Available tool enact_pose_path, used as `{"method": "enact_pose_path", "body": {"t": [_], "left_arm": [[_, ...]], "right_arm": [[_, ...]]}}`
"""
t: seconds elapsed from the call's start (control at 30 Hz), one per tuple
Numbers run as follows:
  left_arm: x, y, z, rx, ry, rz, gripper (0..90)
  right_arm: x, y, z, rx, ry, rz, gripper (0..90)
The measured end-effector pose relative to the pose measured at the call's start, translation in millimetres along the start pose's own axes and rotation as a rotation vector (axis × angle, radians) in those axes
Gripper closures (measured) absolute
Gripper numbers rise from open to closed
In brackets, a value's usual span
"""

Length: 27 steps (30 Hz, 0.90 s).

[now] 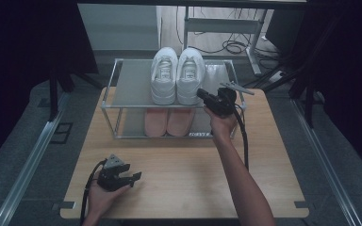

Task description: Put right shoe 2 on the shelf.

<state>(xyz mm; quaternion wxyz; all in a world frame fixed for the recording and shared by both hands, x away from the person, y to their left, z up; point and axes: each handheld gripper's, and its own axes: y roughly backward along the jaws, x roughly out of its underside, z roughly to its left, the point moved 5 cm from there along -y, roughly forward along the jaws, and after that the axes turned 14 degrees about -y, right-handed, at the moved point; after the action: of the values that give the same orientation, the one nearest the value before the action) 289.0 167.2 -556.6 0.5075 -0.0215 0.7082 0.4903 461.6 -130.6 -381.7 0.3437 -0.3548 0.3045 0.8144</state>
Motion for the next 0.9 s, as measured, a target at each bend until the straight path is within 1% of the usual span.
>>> {"method": "enact_pose_path", "body": {"t": [0.17, 0.2, 0.3, 0.5, 0.63, 0.77, 0.9], "left_arm": [[0.0, 0.4, 0.4, -0.002, 0.004, -0.001, 38.2], [0.1, 0.2, 0.8, -0.003, 0.004, 0.0, 38.2], [0.1, 0.1, 0.5, -0.002, 0.003, 0.0, 38.2], [-0.2, 1.1, 1.7, -0.002, 0.013, -0.007, 38.2], [-0.6, 1.1, 3.3, -0.002, 0.02, -0.012, 38.2], [-2.0, 1.7, 3.2, -0.006, 0.018, -0.012, 38.2], [-4.6, 2.5, 3.2, -0.007, 0.017, -0.018, 38.2]], "right_arm": [[1.9, -1.8, 2.1, 0.002, 0.006, -0.003, 89.3], [2.0, -1.7, 1.7, -0.002, 0.0, -0.002, 89.3], [2.1, -1.2, 1.4, -0.002, 0.004, -0.001, 89.3], [2.1, -0.7, -0.4, -0.011, -0.001, -0.002, 88.8], [2.1, 0.7, -1.9, -0.01, 0.011, 0.002, 86.4], [0.5, 5.3, -3.3, -0.008, 0.023, -0.009, 83.6], [-0.1, 11.2, -6.4, -0.008, 0.026, -0.017, 78.1]]}}
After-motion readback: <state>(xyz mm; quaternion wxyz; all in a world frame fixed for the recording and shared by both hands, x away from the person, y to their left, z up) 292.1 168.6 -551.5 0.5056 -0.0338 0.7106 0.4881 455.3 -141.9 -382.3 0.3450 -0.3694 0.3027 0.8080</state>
